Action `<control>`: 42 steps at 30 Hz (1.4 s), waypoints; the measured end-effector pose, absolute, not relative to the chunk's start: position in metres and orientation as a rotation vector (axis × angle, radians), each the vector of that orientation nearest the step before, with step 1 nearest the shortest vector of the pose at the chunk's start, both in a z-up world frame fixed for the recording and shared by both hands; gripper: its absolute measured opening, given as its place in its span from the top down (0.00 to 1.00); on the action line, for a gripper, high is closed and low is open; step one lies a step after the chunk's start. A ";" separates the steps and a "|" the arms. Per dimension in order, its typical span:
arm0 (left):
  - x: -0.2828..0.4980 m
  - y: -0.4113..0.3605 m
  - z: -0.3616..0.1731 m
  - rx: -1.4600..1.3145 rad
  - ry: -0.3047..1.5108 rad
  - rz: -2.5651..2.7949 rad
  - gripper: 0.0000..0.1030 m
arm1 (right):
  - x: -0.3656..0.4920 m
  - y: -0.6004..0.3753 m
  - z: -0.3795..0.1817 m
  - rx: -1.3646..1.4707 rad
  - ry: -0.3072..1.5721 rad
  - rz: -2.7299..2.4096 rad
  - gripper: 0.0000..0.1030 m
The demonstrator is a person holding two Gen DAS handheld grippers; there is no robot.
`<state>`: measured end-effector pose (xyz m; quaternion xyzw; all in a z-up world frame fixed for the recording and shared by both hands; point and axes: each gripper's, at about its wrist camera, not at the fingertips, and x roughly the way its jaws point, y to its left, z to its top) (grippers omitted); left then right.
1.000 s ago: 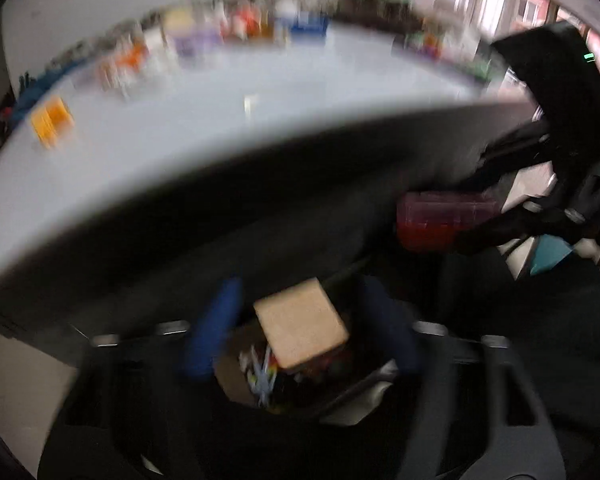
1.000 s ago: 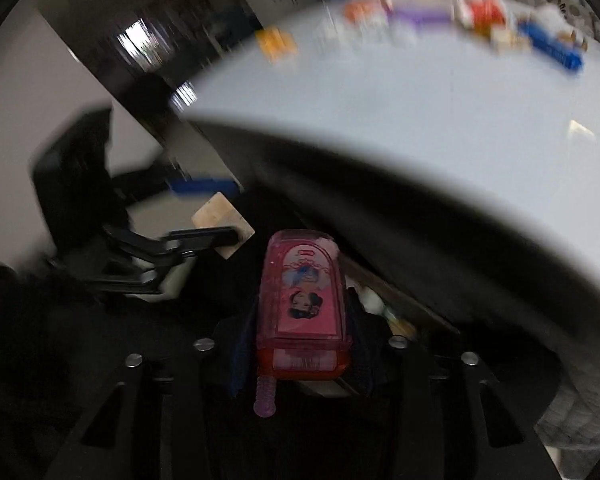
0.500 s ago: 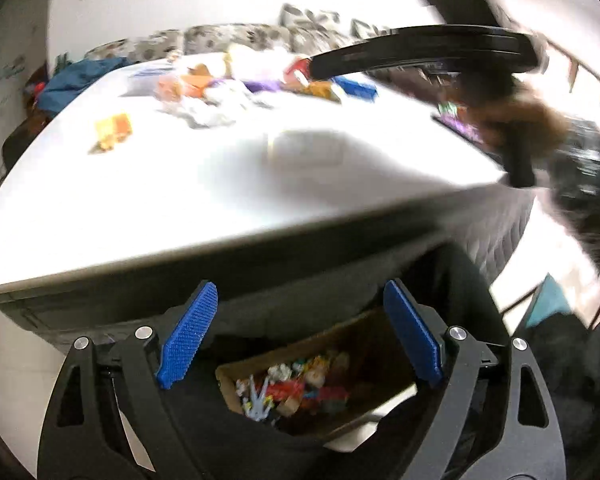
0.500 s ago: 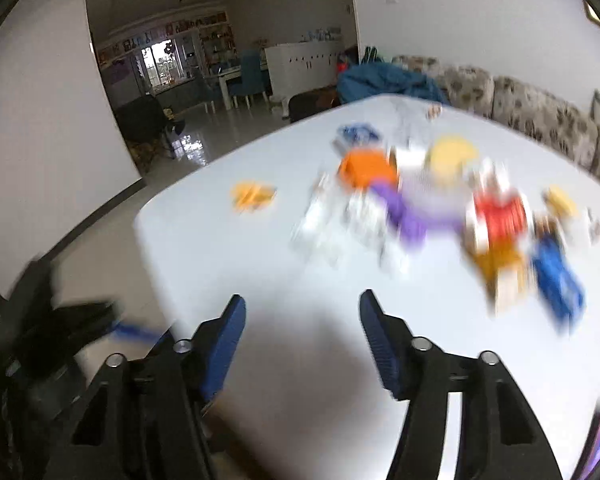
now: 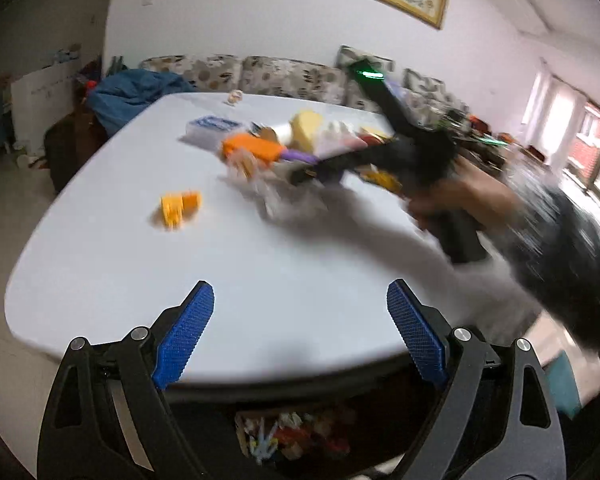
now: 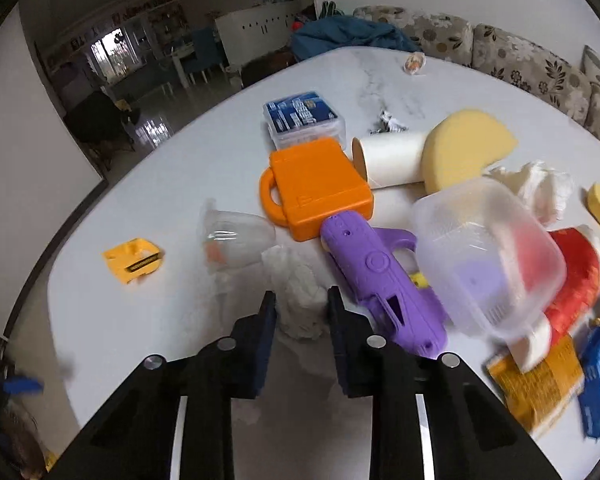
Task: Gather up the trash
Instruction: 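Grasp a white tissue with the right tool while the left tool grasps another tissue, then drop both tissues into the cardboard box by opening both tools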
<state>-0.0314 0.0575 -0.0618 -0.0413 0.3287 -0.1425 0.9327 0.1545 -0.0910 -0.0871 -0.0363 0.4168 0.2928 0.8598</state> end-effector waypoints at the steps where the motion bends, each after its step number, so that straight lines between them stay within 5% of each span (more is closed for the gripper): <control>1: -0.018 0.053 -0.059 -0.075 0.670 -0.272 0.16 | 0.142 -0.104 -0.079 -0.034 0.861 0.631 0.75; 7: 0.072 0.026 -0.082 -0.090 0.803 -0.187 0.16 | 0.069 -0.181 -0.044 0.085 0.751 0.611 0.74; 9: 0.098 0.015 -0.095 -0.094 0.874 -0.187 0.23 | 0.049 -0.202 -0.042 0.104 0.735 0.588 0.74; 10: 0.104 0.011 -0.097 -0.058 0.865 -0.161 0.31 | 0.039 -0.211 -0.042 0.110 0.729 0.577 0.74; 12: 0.107 0.001 -0.096 0.020 0.859 -0.150 0.63 | 0.015 -0.228 -0.044 0.130 0.725 0.558 0.74; 13: 0.104 0.002 -0.095 0.003 0.867 -0.186 0.93 | 0.003 -0.235 -0.047 0.140 0.725 0.558 0.74; 22: -0.042 -0.010 -0.055 0.062 0.682 -0.491 0.93 | -0.082 -0.221 -0.087 0.106 0.791 0.734 0.74; 28: -0.108 -0.021 -0.106 0.219 0.810 -0.587 0.93 | -0.112 -0.200 -0.135 0.051 0.966 0.791 0.72; 30: -0.104 -0.024 -0.135 0.237 0.888 -0.587 0.87 | -0.108 -0.194 -0.159 0.031 1.029 0.770 0.69; 31: -0.099 -0.024 -0.149 0.243 0.924 -0.575 0.76 | -0.104 -0.192 -0.170 0.032 1.061 0.765 0.56; 32: -0.093 -0.024 -0.169 0.243 0.973 -0.567 0.55 | -0.098 -0.190 -0.192 0.036 1.103 0.734 0.49; 34: -0.089 -0.024 -0.193 0.230 1.007 -0.557 0.37 | -0.090 -0.190 -0.218 0.055 1.160 0.722 0.46; 38: -0.077 -0.022 -0.233 0.200 1.116 -0.543 0.37 | -0.087 -0.195 -0.254 0.082 1.234 0.668 0.49; 42: -0.085 -0.016 -0.206 0.183 1.048 -0.546 0.37 | -0.101 -0.204 -0.205 0.091 1.098 0.735 0.50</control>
